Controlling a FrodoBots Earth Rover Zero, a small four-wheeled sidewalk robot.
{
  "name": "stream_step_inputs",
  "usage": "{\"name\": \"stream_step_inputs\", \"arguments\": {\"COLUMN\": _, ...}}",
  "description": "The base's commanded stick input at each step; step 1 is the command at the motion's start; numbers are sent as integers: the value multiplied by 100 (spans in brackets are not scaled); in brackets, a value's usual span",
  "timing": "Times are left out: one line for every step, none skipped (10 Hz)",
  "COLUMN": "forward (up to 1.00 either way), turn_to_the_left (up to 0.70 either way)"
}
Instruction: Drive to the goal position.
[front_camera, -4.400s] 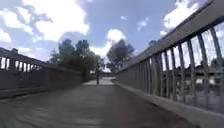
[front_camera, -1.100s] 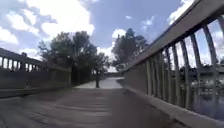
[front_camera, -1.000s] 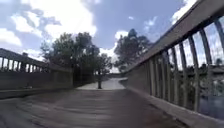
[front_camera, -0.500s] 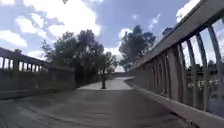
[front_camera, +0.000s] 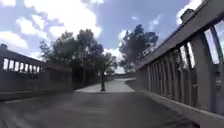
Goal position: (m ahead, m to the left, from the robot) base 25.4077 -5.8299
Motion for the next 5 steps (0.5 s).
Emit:
{"name": "stream_step_inputs", "arguments": {"forward": 85, "turn_to_the_left": 0}}
{"name": "stream_step_inputs", "arguments": {"forward": 85, "turn_to_the_left": 0}}
{"name": "stream_step_inputs", "arguments": {"forward": 85, "turn_to_the_left": 0}}
{"name": "stream_step_inputs", "arguments": {"forward": 85, "turn_to_the_left": 0}}
{"name": "stream_step_inputs", "arguments": {"forward": 85, "turn_to_the_left": 0}}
